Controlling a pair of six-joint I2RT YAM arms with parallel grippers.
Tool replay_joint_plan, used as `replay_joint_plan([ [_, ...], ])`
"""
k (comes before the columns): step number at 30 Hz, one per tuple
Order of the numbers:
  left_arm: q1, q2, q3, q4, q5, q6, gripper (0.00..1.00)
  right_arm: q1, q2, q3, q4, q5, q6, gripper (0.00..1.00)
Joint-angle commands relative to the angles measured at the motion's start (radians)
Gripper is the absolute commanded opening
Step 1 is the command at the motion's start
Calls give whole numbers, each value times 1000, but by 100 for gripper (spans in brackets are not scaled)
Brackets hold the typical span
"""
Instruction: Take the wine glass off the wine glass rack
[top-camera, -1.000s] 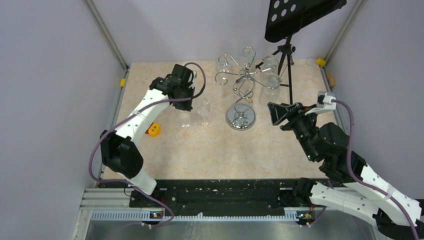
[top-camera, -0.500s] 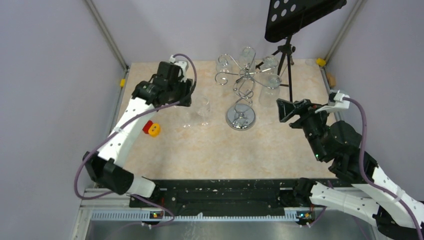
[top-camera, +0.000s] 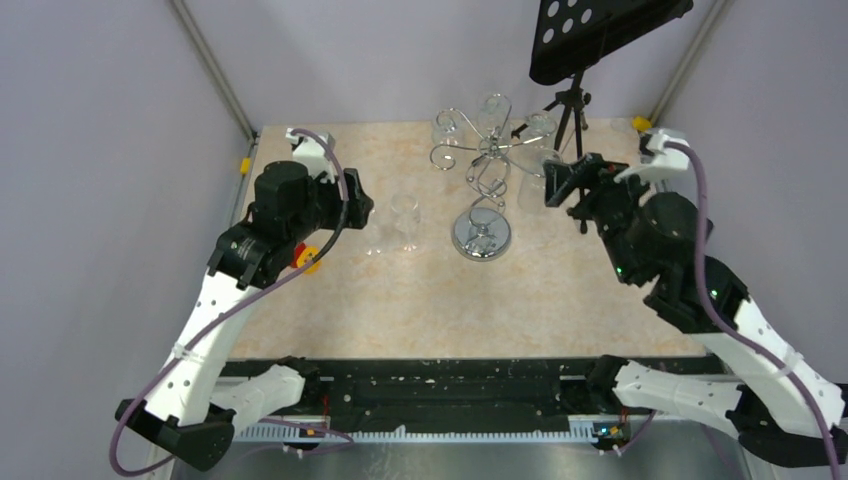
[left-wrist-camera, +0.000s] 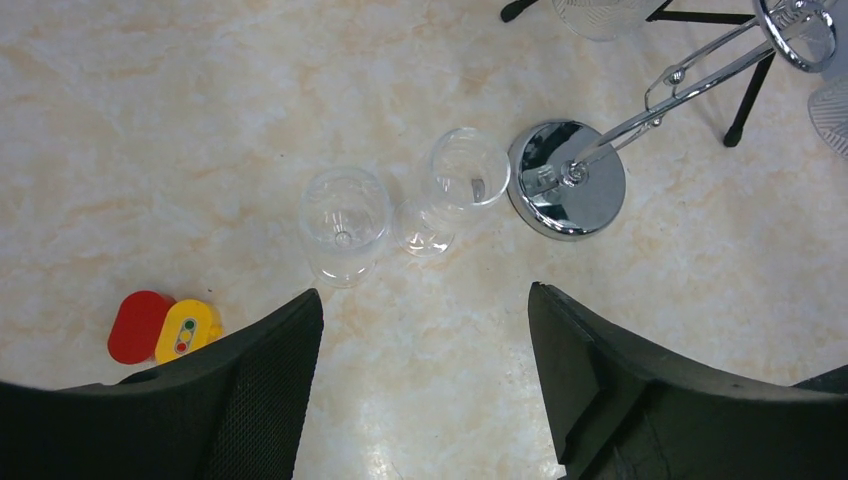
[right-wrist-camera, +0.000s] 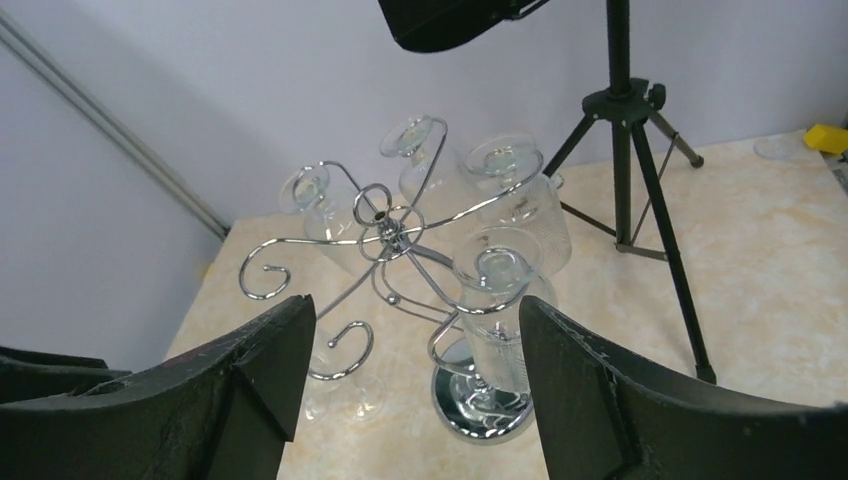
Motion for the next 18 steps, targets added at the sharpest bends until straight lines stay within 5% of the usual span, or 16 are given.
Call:
replay_joint_plan([
  [1, 4, -57, -62, 96, 70, -35, 79, -221, 102, 59, 0, -297, 42, 76],
  [4, 4, -81, -86, 97, 91, -35, 79, -446, 148, 59, 16, -584, 132, 77],
  [11, 4, -119, -124, 91, 108, -16, 80, -792, 158, -38, 105, -907, 284, 76],
  [18, 4, -134, -145, 95, 135, -15, 81, -933, 155, -183, 278, -1176, 458, 71],
])
